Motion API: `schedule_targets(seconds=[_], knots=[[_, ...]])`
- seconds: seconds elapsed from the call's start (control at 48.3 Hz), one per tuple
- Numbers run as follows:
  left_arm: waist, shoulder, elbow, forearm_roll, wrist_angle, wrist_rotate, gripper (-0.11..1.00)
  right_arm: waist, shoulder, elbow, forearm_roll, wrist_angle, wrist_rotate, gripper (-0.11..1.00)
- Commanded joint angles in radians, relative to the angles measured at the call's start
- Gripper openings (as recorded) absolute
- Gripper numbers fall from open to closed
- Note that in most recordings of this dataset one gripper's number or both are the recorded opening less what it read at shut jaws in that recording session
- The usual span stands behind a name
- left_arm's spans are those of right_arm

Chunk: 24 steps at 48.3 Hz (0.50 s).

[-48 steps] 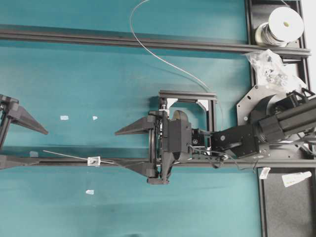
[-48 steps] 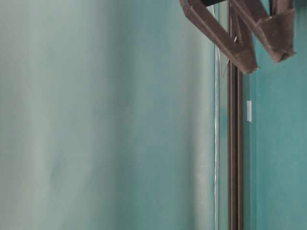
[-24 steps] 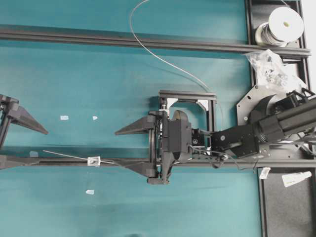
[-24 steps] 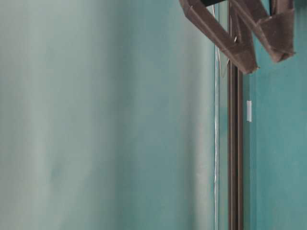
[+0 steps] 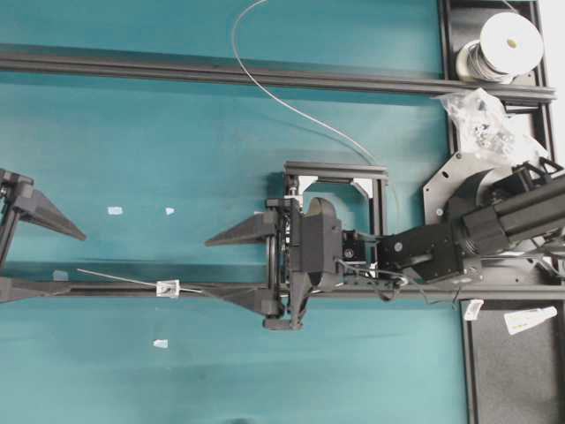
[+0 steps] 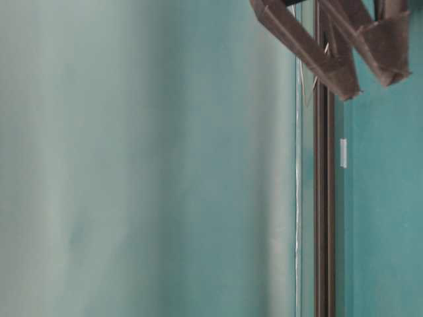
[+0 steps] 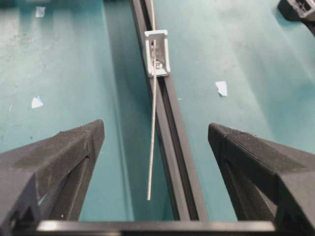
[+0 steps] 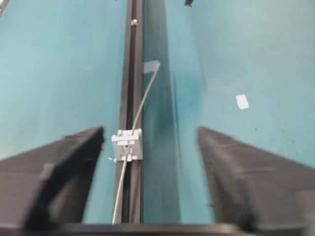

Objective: Insert the wire through the hole in the metal fitting.

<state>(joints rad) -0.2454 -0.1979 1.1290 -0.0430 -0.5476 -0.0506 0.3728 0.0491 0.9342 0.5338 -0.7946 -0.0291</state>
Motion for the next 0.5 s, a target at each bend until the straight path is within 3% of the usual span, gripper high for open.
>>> schedule_targets(seconds=[0.0,0.083,0.145,0.476], knots=[[0.002,-0.015,-0.009,0.003,-0.009,-0.002,0.6,-0.002,-0.023,-0.006,-0.002,-0.003,-0.002,0.66],[0.002,-0.015,-0.009,0.003,-0.011,-0.002,0.6,-0.002,-0.023,-0.006,-0.002,-0.003,-0.002,0.46],[0.002,-0.014,-0.011,0.003,-0.009,-0.002,0.6,-0.002,-0.023,-0.008,-0.002,-0.003,-0.002,0.4],[0.002,-0.012,-0.012,0.003,-0.009,-0.005,0.59,-0.002,-0.023,-0.009,-0.002,-0.003,0.0,0.39]])
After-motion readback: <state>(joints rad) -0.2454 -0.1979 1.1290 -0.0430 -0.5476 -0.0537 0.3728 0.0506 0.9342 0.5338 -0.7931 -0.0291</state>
